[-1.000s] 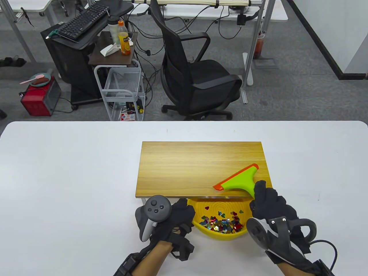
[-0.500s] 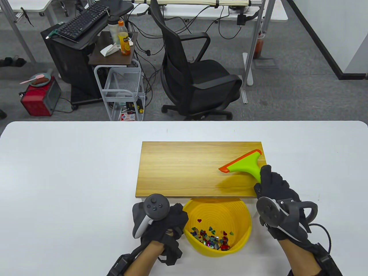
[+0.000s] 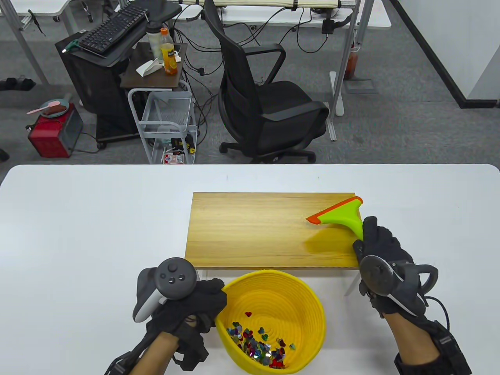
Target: Scrape sequins from tabletop organizer into fabric basket
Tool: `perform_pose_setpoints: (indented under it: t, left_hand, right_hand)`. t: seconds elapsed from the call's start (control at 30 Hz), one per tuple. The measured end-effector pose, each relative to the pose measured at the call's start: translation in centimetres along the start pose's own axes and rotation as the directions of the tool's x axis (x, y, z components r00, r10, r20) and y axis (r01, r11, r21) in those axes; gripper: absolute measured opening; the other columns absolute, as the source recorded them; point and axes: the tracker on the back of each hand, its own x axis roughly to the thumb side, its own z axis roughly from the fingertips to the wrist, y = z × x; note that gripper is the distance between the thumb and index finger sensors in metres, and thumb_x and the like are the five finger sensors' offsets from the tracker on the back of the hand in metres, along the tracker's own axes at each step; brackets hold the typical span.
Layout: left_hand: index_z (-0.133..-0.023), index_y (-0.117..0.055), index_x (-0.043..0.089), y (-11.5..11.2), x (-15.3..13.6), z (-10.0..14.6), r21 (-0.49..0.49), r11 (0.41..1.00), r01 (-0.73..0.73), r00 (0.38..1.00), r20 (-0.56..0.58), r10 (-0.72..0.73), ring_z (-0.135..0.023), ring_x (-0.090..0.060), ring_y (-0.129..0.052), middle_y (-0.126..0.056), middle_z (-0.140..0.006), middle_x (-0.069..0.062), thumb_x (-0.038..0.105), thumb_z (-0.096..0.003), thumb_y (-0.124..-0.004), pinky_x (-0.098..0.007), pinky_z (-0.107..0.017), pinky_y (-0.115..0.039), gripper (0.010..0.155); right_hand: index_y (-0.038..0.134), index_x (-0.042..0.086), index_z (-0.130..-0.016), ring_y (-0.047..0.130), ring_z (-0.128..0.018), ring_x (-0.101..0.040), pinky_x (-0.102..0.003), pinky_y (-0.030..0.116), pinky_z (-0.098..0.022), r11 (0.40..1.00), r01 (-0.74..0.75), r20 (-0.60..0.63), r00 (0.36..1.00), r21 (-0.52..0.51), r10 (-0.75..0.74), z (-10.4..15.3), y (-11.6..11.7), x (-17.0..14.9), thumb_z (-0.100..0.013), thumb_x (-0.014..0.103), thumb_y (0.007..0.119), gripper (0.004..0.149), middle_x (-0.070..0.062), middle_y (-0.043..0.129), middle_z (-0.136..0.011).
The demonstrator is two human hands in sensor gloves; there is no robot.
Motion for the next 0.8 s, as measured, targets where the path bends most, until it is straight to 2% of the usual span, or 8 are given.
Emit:
perform_pose_setpoints:
  t: [0.13, 0.23, 0.43, 0.67, 0.8]
  left_hand:
    - [-0.079, -0.081, -0.001, 2.6, 0.7, 1.2, -0.015, 0.998, -0.065, 0.997, 0.046, 0.065, -0.013, -0.029, -0.110, -0.110, -0.036, -0.018, 0.038, -0.0500, -0.078, -0.042, -0.007, -0.093, 0.049]
    - [-0.079, -0.080, -0.002, 5.0, 0.8, 2.1, 0.036, 0.986, -0.161, 0.984, 0.087, 0.157, -0.014, -0.029, -0.110, -0.110, -0.037, -0.017, 0.038, -0.0503, -0.077, -0.041, -0.007, -0.093, 0.049]
    - [-0.081, -0.075, -0.004, 9.1, 0.0, 3.6, 0.275, 0.919, -0.281, 0.960, 0.085, 0.268, -0.016, -0.030, -0.111, -0.109, -0.040, -0.018, 0.038, -0.0507, -0.076, -0.042, -0.009, -0.093, 0.052]
    - [-0.083, -0.068, -0.008, 10.7, -2.5, 3.9, 0.561, 0.782, -0.273, 0.941, -0.014, 0.339, -0.020, -0.031, -0.111, -0.108, -0.043, -0.020, 0.038, -0.0500, -0.077, -0.042, -0.011, -0.095, 0.057]
    - [-0.085, -0.066, -0.007, 11.0, -4.0, 3.8, 0.674, 0.702, -0.231, 0.932, -0.053, 0.357, -0.020, -0.032, -0.111, -0.107, -0.043, -0.021, 0.038, -0.0492, -0.078, -0.043, -0.012, -0.095, 0.059]
  right_hand:
    - [0.055, 0.007, -0.109, 0.096, -0.061, -0.035, -0.039, 0.086, -0.042, 1.000, 0.008, 0.000, 1.000, -0.007, -0.008, -0.1, 0.0, -0.1, -0.060, 0.038, 0.074, 0.061, -0.020, 0.076, -0.096]
    - [0.054, 0.007, -0.109, 0.096, -0.062, -0.035, -0.039, 0.086, -0.042, 1.000, 0.003, 0.010, 1.000, -0.015, -0.003, -0.1, 0.0, 0.0, -0.060, 0.038, 0.073, 0.061, -0.020, 0.076, -0.096]
    - [0.054, 0.007, -0.109, 0.096, -0.062, -0.035, -0.039, 0.086, -0.042, 1.000, 0.003, 0.026, 1.000, -0.019, -0.002, 0.1, 0.2, 0.4, -0.060, 0.038, 0.073, 0.061, -0.020, 0.076, -0.096]
    - [0.054, 0.007, -0.109, 0.096, -0.062, -0.035, -0.039, 0.086, -0.042, 1.000, 0.010, 0.038, 0.999, -0.029, -0.009, 0.4, 0.0, 0.5, -0.060, 0.038, 0.074, 0.061, -0.021, 0.076, -0.096]
    - [0.054, 0.007, -0.109, 0.096, -0.062, -0.035, -0.039, 0.086, -0.042, 0.999, 0.010, 0.044, 0.999, -0.032, -0.008, 0.6, -0.1, 0.4, -0.060, 0.038, 0.074, 0.061, -0.020, 0.076, -0.096]
